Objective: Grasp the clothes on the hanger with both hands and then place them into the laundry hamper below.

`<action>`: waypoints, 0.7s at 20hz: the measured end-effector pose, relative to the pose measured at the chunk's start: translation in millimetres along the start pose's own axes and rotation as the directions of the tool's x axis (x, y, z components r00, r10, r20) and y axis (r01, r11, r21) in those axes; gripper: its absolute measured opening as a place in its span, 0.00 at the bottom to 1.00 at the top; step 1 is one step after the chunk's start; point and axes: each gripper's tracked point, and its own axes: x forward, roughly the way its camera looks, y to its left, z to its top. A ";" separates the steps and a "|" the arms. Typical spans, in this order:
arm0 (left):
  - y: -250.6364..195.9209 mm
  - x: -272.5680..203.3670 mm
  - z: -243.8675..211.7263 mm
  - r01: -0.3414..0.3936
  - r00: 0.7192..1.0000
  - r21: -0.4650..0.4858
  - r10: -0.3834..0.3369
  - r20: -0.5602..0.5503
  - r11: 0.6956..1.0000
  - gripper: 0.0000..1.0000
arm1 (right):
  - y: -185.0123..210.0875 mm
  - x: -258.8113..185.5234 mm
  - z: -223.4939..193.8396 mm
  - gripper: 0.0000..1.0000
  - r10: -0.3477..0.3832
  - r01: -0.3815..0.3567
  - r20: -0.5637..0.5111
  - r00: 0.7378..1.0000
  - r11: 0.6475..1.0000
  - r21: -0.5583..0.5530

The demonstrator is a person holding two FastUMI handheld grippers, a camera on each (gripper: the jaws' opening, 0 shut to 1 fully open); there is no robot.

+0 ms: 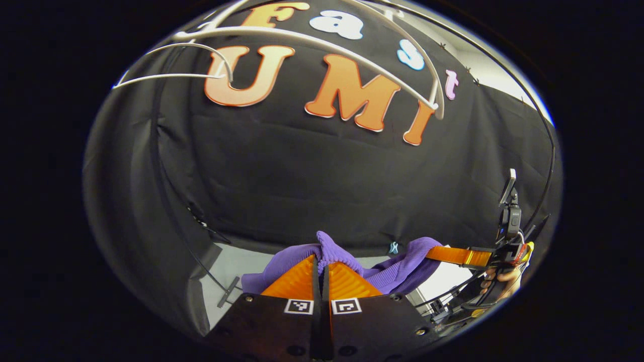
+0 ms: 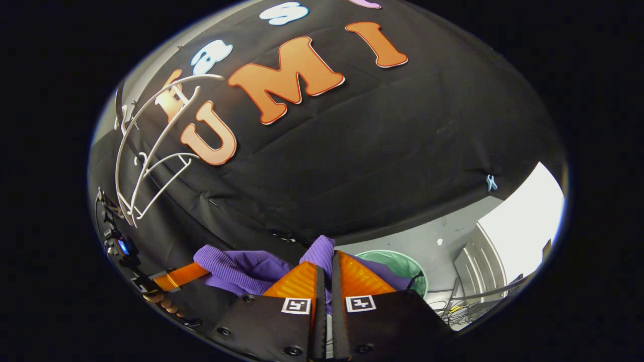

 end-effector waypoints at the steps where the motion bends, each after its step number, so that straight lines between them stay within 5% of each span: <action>1: -5.9 7.9 -0.6 0.014 1.000 -0.001 -0.014 -0.014 1.000 0.00 | -3.6 0.5 -1.2 0.12 -0.007 0.007 0.000 1.000 1.000 0.004; 14: -52.8 51.0 -36.8 0.032 0.965 0.057 -0.016 -0.262 0.998 0.00 | -44.7 34.8 -64.9 0.12 -0.166 0.164 -0.094 0.982 0.986 -0.019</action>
